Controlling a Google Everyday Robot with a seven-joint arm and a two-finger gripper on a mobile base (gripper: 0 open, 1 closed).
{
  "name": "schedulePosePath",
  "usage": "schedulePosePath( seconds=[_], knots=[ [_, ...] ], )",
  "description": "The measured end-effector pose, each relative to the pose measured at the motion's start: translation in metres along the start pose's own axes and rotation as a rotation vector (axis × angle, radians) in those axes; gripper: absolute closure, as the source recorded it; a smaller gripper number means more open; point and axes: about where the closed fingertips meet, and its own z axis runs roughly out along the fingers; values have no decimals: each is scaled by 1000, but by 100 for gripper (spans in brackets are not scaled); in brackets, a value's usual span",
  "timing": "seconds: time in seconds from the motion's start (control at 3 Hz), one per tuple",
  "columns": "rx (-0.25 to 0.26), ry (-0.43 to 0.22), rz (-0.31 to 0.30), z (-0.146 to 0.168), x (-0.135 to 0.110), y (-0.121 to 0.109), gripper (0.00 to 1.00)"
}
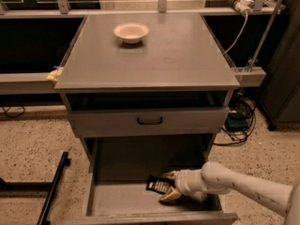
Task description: Pick rxbar chocolate from middle drawer and place on counter
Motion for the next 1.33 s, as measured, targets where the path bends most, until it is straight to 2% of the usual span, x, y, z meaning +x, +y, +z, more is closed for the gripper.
schedulePosePath(
  seconds=[0.67, 1.0, 1.33],
  knots=[
    [-2, 21, 11, -3, -1, 0, 97],
    [-16, 65, 46, -9, -1, 0, 100],
    [-33, 72, 85, -28, -12, -1, 100]
  ],
)
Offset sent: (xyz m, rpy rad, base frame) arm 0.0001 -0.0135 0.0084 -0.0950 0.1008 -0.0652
